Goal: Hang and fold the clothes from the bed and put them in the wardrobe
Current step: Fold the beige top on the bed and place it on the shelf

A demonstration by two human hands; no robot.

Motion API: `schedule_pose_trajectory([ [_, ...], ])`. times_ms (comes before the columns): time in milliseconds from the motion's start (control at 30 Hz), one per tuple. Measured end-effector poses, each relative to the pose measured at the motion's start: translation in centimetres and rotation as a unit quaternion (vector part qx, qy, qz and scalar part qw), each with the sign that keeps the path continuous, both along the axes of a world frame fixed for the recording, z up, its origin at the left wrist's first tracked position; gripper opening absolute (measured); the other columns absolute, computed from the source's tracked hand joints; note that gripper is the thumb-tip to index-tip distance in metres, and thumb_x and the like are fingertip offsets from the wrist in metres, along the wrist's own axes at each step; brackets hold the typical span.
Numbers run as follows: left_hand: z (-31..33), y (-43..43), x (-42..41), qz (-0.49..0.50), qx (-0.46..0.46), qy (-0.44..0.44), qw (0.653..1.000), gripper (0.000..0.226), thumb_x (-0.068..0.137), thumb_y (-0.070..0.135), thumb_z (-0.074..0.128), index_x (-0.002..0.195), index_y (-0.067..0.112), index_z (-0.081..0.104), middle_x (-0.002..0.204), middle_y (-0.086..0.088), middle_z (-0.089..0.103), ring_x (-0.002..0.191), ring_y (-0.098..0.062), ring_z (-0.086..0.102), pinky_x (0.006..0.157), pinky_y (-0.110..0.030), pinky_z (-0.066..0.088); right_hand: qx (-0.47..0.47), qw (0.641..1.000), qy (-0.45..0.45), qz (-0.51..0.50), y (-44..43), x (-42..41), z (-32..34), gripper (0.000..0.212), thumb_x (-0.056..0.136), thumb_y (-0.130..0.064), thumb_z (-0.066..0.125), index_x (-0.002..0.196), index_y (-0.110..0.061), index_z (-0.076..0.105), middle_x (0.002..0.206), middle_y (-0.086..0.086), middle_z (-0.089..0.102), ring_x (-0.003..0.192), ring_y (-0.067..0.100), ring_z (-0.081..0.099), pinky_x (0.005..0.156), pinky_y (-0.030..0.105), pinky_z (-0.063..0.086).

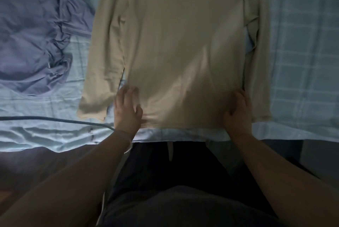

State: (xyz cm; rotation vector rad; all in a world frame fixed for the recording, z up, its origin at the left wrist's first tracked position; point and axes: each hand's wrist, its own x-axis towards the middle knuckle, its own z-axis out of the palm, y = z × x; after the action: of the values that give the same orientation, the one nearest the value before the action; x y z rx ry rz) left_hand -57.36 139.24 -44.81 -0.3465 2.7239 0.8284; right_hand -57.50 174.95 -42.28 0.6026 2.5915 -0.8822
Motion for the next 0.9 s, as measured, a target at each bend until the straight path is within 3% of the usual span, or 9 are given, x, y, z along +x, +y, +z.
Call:
schedule_pose_trajectory([
  [100,1.0,0.2,0.3,0.242,0.069,-0.104,0.962,0.040,0.082,0.011,0.063,0.122,0.010,0.054,0.101,-0.007,0.060,0.090,-0.025,0.058,0.083,-0.038,0.052,-0.026,0.982,-0.051,-0.182,-0.2,0.4,1.3,0.052,0.080,0.000,0.055,0.130,-0.011,0.046,0.122,0.007,0.050,0.114,0.026,0.051,0.093,0.033,0.040],
  [167,1.2,-0.1,-0.2,0.272,0.109,-0.186,0.938,0.026,0.082,0.013,0.065,0.106,0.005,0.058,0.078,-0.005,0.060,0.069,-0.026,0.057,0.058,-0.035,0.050,-0.016,0.966,-0.134,-0.220,0.3,0.0,1.4,0.042,0.081,-0.005,0.056,0.123,-0.006,0.049,0.106,0.009,0.054,0.104,0.032,0.056,0.080,0.033,0.037],
  [200,1.0,-0.4,-0.5,0.262,0.121,-0.222,0.931,0.021,0.081,0.012,0.066,0.100,0.004,0.059,0.074,-0.007,0.061,0.065,-0.028,0.058,0.054,-0.036,0.049,-0.010,0.963,-0.173,-0.208,0.7,-0.2,1.3,0.040,0.082,-0.005,0.056,0.122,-0.004,0.051,0.104,0.012,0.056,0.103,0.035,0.058,0.078,0.033,0.037],
  [267,0.8,-1.7,-0.7,0.219,0.091,-0.271,0.933,0.010,0.081,0.011,0.070,0.087,0.008,0.063,0.073,-0.011,0.064,0.069,-0.032,0.062,0.061,-0.041,0.052,0.003,0.961,-0.221,-0.166,1.8,-0.5,1.2,0.040,0.084,-0.004,0.054,0.124,-0.004,0.056,0.109,0.018,0.063,0.104,0.038,0.059,0.078,0.035,0.041],
  [333,0.9,-3.0,-0.5,0.148,0.028,-0.294,0.944,0.012,0.084,0.018,0.070,0.075,0.014,0.063,0.069,-0.008,0.064,0.071,-0.032,0.062,0.060,-0.033,0.045,0.023,0.959,-0.244,-0.139,2.9,-0.7,1.3,0.040,0.085,-0.003,0.053,0.124,-0.006,0.059,0.113,0.021,0.065,0.104,0.041,0.060,0.081,0.040,0.048],
  [500,0.9,-3.2,1.3,0.135,-0.056,-0.268,0.952,0.021,0.092,0.027,0.064,0.104,0.011,0.064,0.096,-0.013,0.063,0.092,-0.036,0.059,0.073,-0.034,0.039,0.065,0.958,-0.257,-0.105,4.1,-0.4,1.2,0.026,0.088,-0.011,0.059,0.114,-0.007,0.060,0.106,0.023,0.064,0.097,0.041,0.061,0.076,0.038,0.044],
  [600,1.0,-2.0,1.4,0.147,-0.069,-0.256,0.953,0.022,0.091,0.034,0.063,0.102,0.015,0.057,0.091,-0.007,0.059,0.080,-0.030,0.052,0.069,-0.034,0.037,0.060,0.962,-0.248,-0.102,3.3,-1.2,1.6,0.018,0.084,-0.009,0.058,0.102,-0.004,0.057,0.097,0.022,0.062,0.090,0.040,0.061,0.074,0.041,0.048],
  [767,2.8,-2.2,0.3,0.175,-0.043,-0.211,0.961,0.025,0.085,0.028,0.070,0.100,0.015,0.054,0.101,-0.008,0.059,0.089,-0.032,0.059,0.079,-0.043,0.049,0.141,0.976,-0.165,0.025,0.7,-2.8,3.8,0.045,0.074,-0.004,0.057,0.119,-0.006,0.053,0.119,0.018,0.050,0.107,0.040,0.050,0.087,0.051,0.046],
  [900,4.8,-4.1,-1.6,0.197,-0.060,-0.125,0.970,0.017,0.090,0.023,0.062,0.104,0.016,0.056,0.097,-0.004,0.060,0.090,-0.030,0.059,0.076,-0.039,0.046,0.082,0.976,-0.055,0.194,-4.8,-6.0,3.6,0.040,0.075,-0.010,0.062,0.115,-0.006,0.060,0.111,0.018,0.058,0.103,0.039,0.054,0.086,0.045,0.045],
])
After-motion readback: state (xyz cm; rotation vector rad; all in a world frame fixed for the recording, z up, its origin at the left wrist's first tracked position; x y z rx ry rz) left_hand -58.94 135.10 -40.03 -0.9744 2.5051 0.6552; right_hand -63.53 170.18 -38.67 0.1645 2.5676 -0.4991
